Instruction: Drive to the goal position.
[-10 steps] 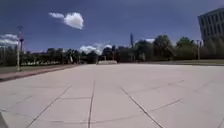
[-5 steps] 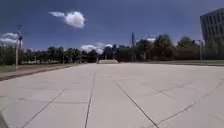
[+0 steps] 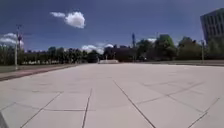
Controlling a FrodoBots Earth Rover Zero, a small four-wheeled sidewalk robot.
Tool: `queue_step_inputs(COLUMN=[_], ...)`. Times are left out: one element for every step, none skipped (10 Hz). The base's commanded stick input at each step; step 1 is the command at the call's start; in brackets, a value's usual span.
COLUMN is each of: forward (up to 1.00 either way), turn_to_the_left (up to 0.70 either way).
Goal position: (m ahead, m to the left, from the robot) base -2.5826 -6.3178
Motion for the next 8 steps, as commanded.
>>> queue_step_inputs(forward=[0.50,0.50,0.50,0.50,0.50,0.50,0.50,0.50], turn_to_the_left=[0.00,0.00,0.00,0.00,0.00,0.00,0.00,0.00])
